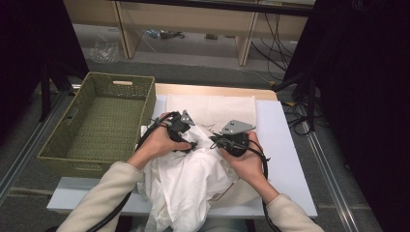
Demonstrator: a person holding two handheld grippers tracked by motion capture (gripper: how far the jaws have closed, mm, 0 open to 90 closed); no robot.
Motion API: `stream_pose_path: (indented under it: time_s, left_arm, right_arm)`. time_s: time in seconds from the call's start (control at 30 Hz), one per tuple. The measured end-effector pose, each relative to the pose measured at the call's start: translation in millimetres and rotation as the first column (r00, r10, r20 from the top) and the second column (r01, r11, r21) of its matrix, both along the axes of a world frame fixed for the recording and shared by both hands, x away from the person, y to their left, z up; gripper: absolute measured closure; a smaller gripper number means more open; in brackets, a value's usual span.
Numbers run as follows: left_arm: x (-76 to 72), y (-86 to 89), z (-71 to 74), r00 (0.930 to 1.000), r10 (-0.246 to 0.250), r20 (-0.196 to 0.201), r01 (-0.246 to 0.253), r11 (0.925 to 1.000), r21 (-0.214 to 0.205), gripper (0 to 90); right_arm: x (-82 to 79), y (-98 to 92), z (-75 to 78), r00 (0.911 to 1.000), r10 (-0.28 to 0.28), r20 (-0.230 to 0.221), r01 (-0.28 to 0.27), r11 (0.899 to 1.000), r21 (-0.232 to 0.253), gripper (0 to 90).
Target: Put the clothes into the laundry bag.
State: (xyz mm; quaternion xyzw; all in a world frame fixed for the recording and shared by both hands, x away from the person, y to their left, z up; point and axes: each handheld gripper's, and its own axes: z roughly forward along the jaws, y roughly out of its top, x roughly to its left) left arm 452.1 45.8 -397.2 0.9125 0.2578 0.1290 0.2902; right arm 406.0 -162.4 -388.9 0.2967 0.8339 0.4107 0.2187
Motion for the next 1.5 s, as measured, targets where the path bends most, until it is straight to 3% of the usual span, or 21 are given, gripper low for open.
stream_pose_path:
  time_s: [0.03,0.1,0.2,0.37,0.4,0.5,0.53,0.57,0.67,0.7,0.8,0.83,0.87,0.97,1.0,1.03,1.13,1.17,1.23,1.37,1.5]
  left_arm:
    - [-1.5,-5.7,-0.9,1.0,-0.005,-0.008,0.005,0.9993,0.036,59.4]
    - [-3.5,-9.7,0.6,1.0,0.001,-0.004,-0.001,0.9984,0.056,72.7]
    - [-11.2,-10.6,6.9,0.9991,0.039,0.02,-0.04,0.9983,0.043,80.6]
    - [-33.0,-1.9,29.0,0.9951,0.047,0.087,-0.045,0.9987,-0.024,81.0]
    - [-46.6,2.3,40.4,0.9935,0.051,0.102,-0.041,0.9943,-0.099,81.0]
    - [-62.0,3.3,45.4,0.9963,0.015,0.084,0.0,0.9839,-0.178,81.3]
    - [-62.0,3.3,45.4,0.9963,0.015,0.084,0.0,0.9839,-0.178,81.3]
    - [-68.8,-3.6,38.6,0.9981,-0.023,0.057,0.034,0.9808,-0.192,81.3]
    - [-74.2,-15.8,28.7,0.9968,-0.053,0.061,0.063,0.9835,-0.17,81.2]
    - [-75.4,-27.8,20.3,0.9922,-0.053,0.113,0.063,0.9944,-0.085,81.2]
    - [-72.7,-38.6,8.1,0.9939,-0.016,0.109,0.02,0.9991,-0.037,81.0]
    - [-63.5,-43.3,-4.0,0.9939,0.0,0.11,-0.003,0.9997,0.025,81.0]
    - [-63.5,-43.3,-4.0,0.9939,0.0,0.11,-0.003,0.9997,0.025,81.0]
    - [-47.4,-44.2,-22.2,0.9914,0.104,0.08,-0.104,0.9946,-0.004,80.5]
    - [-40.6,-41.3,-26.4,0.9904,0.131,0.042,-0.129,0.9906,-0.043,79.6]
    - [-39.8,-37.6,-24.0,0.9925,0.121,0.02,-0.119,0.9912,-0.058,77.3]
    - [-49.4,-29.5,-14.5,0.9892,0.137,0.052,-0.129,0.9822,-0.137,56.0]
    - [-49.4,-29.5,-14.5,0.9892,0.137,0.052,-0.129,0.9822,-0.137,47.5]
    - [-65.8,-12.1,6.7,0.9923,0.091,0.084,-0.078,0.9866,-0.144,34.4]
    - [-81.3,14.6,30.4,0.9888,0.073,0.13,-0.054,0.988,-0.145,22.8]
    - [-84.7,23.3,20.8,0.9907,0.085,0.106,-0.073,0.9904,-0.118,20.7]
  right_arm:
    - [0.6,0.3,-0.8,1.0,0.002,0.007,-0.002,1.0,-0.004,88.5]
    - [1.5,0.3,-1.1,0.9999,0.012,0.011,-0.012,1.0,-0.009,88.5]
    - [0.9,-0.4,-0.6,0.9999,0.008,0.007,-0.008,1.0,-0.002,88.5]
    - [3.8,-3.7,1.0,0.9999,-0.011,0.01,0.01,1.0,0.012,88.5]
    - [4.7,-4.8,1.4,0.9997,-0.016,0.02,0.016,1.0,0.007,88.4]
    - [5.4,-4.3,2.1,0.9995,-0.026,0.019,0.025,0.999,0.021,88.4]
    - [5.4,-4.3,2.1,0.9995,-0.026,0.019,0.025,0.999,0.021,88.4]
    - [5.1,-3.2,4.5,0.9995,-0.03,0.013,0.03,0.999,0.028,88.5]
    - [4.5,0.4,8.5,0.9994,-0.025,0.024,0.024,0.999,0.044,88.5]
    - [3.5,1.5,9.9,0.9994,-0.019,0.029,0.018,0.999,0.047,88.6]
    - [-2.4,6.1,12.3,1.0,-0.004,0.006,0.003,0.998,0.065,88.7]
    - [-3.1,6.6,12.9,0.9998,0.0,0.019,-0.001,0.998,0.07,88.8]
    - [-4.6,7.3,13.9,0.9998,0.01,0.014,-0.011,0.997,0.073,88.9]
    - [-6.6,9.1,14.5,0.9999,0.01,0.0,-0.01,0.997,0.078,88.9]
    - [-5.7,8.6,13.2,1.0,0.006,0.003,-0.006,0.997,0.071,89.0]
    - [-5.2,8.7,11.4,1.0,0.009,0.001,-0.009,0.997,0.074,89.0]
    - [-3.9,5.6,12.2,1.0,0.001,0.003,-0.002,0.997,0.08,89.0]
    - [-3.9,5.6,12.2,1.0,0.001,0.003,-0.002,0.997,0.08,89.0]
    - [-2.8,1.1,16.5,0.9999,-0.01,0.011,0.009,0.997,0.082,88.9]
    - [-2.0,0.6,16.0,0.9999,-0.013,0.005,0.013,0.996,0.083,88.7]
    - [-3.5,3.3,16.8,0.9999,-0.01,0.011,0.009,0.998,0.07,88.7]
